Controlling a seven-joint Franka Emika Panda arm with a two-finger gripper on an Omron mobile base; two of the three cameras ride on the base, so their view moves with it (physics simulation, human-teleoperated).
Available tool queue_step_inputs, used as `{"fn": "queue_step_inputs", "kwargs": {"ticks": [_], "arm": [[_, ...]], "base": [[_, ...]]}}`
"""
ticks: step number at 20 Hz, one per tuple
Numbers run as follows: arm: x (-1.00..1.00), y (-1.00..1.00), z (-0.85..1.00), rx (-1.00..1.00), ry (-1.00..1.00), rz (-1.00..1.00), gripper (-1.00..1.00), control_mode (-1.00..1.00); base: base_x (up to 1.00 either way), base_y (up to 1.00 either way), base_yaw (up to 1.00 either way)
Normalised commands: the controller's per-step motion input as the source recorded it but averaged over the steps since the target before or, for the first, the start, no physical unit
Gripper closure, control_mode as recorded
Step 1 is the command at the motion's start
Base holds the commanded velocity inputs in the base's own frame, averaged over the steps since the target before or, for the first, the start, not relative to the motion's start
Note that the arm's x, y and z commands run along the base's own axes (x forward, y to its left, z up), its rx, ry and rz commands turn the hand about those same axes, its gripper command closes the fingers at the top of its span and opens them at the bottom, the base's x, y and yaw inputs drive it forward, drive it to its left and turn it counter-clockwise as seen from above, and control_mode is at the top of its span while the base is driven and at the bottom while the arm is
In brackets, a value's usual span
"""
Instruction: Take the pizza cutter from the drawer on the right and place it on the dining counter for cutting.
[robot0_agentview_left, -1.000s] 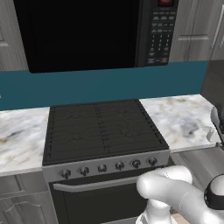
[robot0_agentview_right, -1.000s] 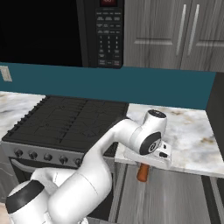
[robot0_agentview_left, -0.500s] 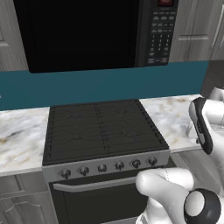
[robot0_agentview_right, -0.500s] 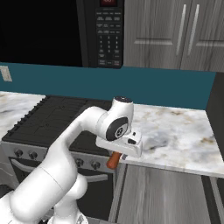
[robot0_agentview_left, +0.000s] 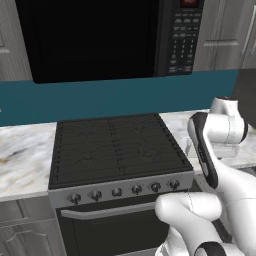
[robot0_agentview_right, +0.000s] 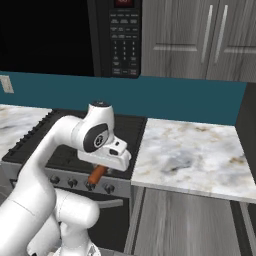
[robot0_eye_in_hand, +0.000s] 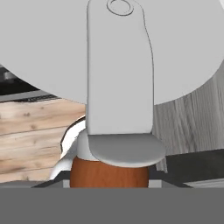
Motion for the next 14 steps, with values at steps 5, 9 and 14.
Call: {"fn": "queue_step_inputs", "kwargs": {"ticks": [5, 9, 14], "arm": [[0.0, 0.57, 0.25, 0.0, 0.0, 0.0, 1.0, -1.0], [0.0, 0.26, 0.14, -0.05, 0.0, 0.0, 1.0, -1.0], [0.0, 0.21, 0.02, -0.08, 0.0, 0.0, 1.0, -1.0]], "base": [[0.0, 0.0, 0.0], [0.0, 0.0, 0.0], [0.0, 0.0, 0.0]]}}
